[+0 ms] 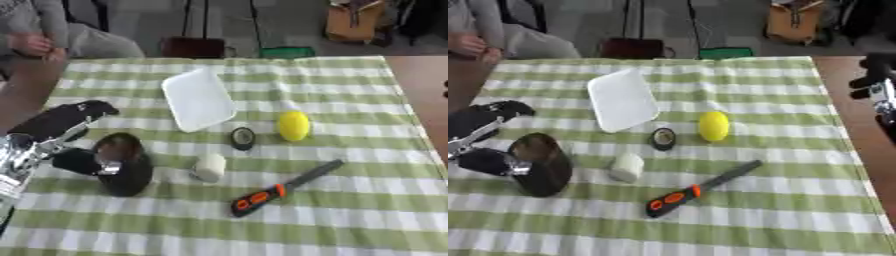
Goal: Pick up objects on the table and place them in the box.
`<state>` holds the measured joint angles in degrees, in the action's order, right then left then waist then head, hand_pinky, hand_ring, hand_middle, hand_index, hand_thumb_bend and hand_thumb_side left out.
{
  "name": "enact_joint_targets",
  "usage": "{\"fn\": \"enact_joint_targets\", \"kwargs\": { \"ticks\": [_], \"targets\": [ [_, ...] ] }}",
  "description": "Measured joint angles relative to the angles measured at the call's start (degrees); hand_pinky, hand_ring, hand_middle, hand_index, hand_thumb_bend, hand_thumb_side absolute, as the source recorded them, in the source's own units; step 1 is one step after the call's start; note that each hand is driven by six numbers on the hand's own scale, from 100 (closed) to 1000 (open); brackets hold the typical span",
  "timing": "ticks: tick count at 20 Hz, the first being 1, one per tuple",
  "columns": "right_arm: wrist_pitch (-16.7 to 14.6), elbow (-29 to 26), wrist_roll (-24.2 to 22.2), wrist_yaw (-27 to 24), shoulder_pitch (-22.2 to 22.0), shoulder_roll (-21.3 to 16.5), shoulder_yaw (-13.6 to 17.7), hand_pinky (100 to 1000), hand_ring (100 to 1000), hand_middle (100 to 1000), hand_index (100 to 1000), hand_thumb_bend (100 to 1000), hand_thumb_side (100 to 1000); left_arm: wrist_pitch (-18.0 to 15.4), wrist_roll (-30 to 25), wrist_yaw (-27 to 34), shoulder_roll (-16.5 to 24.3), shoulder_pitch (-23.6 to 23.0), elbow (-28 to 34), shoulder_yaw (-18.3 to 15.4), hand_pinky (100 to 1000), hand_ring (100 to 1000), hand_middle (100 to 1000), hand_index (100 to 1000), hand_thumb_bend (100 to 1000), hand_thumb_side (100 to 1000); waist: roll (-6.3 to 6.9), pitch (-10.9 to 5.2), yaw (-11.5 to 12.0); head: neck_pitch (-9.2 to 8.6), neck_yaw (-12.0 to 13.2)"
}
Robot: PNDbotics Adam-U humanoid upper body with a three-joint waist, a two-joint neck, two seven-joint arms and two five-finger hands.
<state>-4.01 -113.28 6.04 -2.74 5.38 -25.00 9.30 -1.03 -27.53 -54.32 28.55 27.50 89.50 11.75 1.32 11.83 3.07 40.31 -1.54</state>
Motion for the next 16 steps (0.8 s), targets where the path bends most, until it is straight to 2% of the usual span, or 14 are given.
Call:
{"fn": "enact_joint_targets", "kwargs": {
  "ticks": [4,9,11,12,14,15,16],
  "targets": [
    [-0.08,0.0,-0.1,0.0,0.11,0.02,-0.16,586,616,692,756,222,597,-0.39,0.6,-2.69,-2.87,1.16,-1.88,0.74,804,878,868,935,899,723,0.01,0.24,0.0,0.02,0.02],
    [-0.06,0.0,-0.13,0.0,0.14,0.02,-0.17,587,616,692,757,222,597,-1.2,0.96,-3.65,-3.99,1.27,-2.9,1.14,782,844,837,920,879,704,-0.01,0.26,-0.02,0.03,0.02],
    [-0.04,0.0,-0.16,0.0,0.14,0.02,-0.17,587,615,692,757,220,597,-1.59,0.69,-3.69,-3.99,1.28,-3.12,1.37,758,810,812,908,855,688,-0.02,0.27,-0.03,0.03,0.03],
    [-0.03,0.0,-0.17,0.0,0.14,0.02,-0.17,587,615,693,756,218,599,-1.85,0.35,-3.71,-3.99,1.28,-3.3,1.51,707,749,775,885,827,655,-0.03,0.27,-0.03,0.03,0.04],
    [-0.03,0.0,-0.17,0.0,0.15,0.02,-0.17,587,615,693,756,218,599,-2.27,-0.73,-3.9,-3.98,1.3,-3.32,1.66,705,744,771,883,826,653,-0.03,0.27,-0.03,0.03,0.05],
    [-0.03,0.0,-0.17,0.0,0.15,0.02,-0.17,587,615,693,756,215,601,-2.42,-1.34,-4.11,-3.98,1.3,-3.27,1.69,612,651,723,856,815,627,-0.03,0.27,-0.03,0.03,0.05],
    [-0.03,0.0,-0.17,0.0,0.15,0.02,-0.17,587,615,693,756,215,601,-2.56,-1.93,-4.3,-3.96,1.3,-3.11,1.71,604,646,720,854,816,626,-0.03,0.27,-0.03,0.04,0.05]
  ]
}}
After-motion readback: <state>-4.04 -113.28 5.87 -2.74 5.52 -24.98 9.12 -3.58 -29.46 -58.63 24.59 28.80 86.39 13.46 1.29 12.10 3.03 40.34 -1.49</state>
